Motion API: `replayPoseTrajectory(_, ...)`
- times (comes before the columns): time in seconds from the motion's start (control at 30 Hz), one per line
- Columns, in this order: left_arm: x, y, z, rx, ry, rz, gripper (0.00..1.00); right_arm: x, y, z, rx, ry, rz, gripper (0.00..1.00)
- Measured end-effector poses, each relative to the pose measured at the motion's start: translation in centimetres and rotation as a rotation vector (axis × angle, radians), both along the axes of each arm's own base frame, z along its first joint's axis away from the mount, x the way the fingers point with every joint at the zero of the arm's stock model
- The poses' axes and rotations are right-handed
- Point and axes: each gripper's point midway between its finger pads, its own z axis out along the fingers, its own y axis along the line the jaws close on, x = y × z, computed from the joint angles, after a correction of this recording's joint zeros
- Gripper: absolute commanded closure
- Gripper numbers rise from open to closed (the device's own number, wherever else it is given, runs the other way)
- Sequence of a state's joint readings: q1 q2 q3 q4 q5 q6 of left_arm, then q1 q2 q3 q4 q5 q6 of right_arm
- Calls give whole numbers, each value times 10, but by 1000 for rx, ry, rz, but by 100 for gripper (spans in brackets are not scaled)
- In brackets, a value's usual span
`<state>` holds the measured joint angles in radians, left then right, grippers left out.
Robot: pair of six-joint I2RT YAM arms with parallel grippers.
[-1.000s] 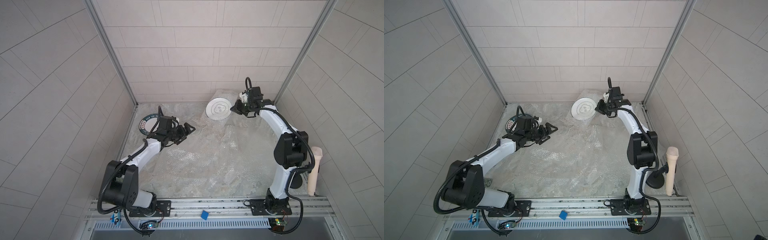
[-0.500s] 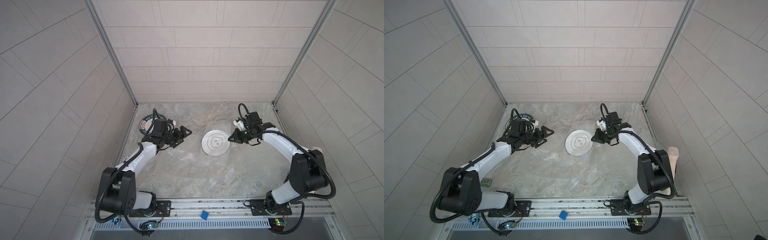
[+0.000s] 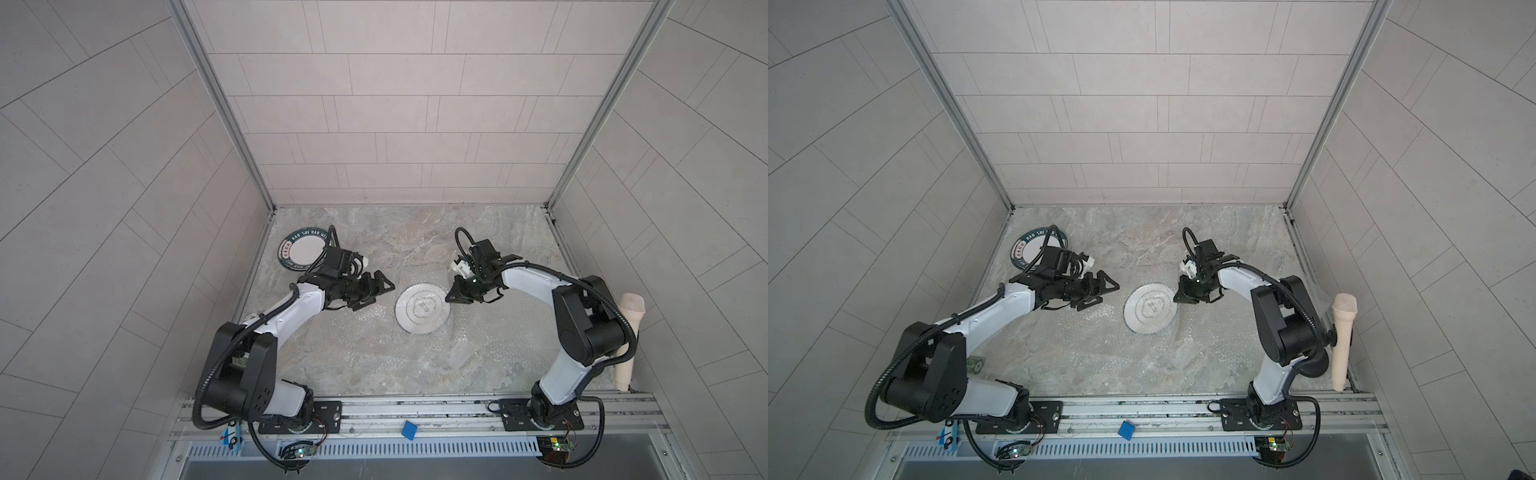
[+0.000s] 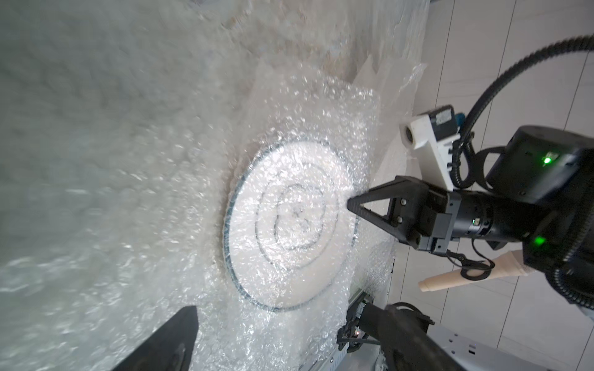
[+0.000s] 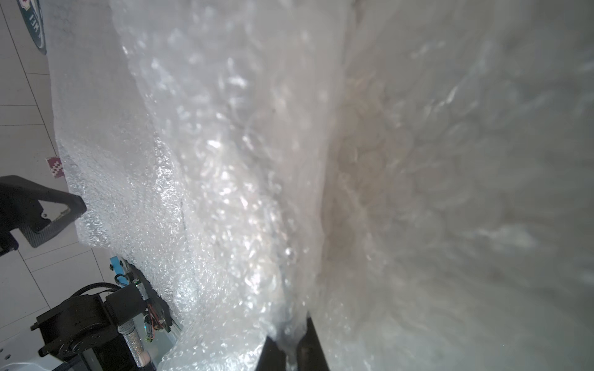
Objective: Unpack dinner plates from bubble wrap
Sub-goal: Place the bubble wrap at the center of the board, then unwrap the bubble wrap.
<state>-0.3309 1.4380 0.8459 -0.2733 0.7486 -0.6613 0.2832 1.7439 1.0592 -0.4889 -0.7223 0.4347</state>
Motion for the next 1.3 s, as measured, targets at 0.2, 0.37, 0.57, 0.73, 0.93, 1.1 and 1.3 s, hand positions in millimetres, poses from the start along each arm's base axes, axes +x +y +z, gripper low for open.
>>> replayPoseTrajectory(0.2, -10, -33, -16, 28, 38, -100, 10, 11, 9, -2, -1, -16, 26, 84)
replayPoseTrajectory(0.37, -4, -59, -20, 28, 35, -152, 13, 12, 12, -2, -24, -25, 39, 70)
replayPoseTrajectory(0.57, 2, -76, -38, 25, 55, -168, 15, 9, 7, 2, -67, -32, 48, 58)
replayPoseTrajectory(0.73, 3, -80, -49, 28, 77, -164, 16, 7, -6, 21, -130, -75, 28, 58)
replayPoseTrajectory(0.93, 4, -78, -53, 47, 72, -156, 16, -5, -9, 34, -150, -102, 33, 61)
replayPoseTrajectory(1.1, 3, -70, -61, 100, 76, -148, 16, -35, -11, 8, -179, -21, 60, 61)
replayPoseTrajectory(1.3, 2, -66, -65, 126, 83, -140, 16, -46, -12, -8, -172, 30, 46, 69)
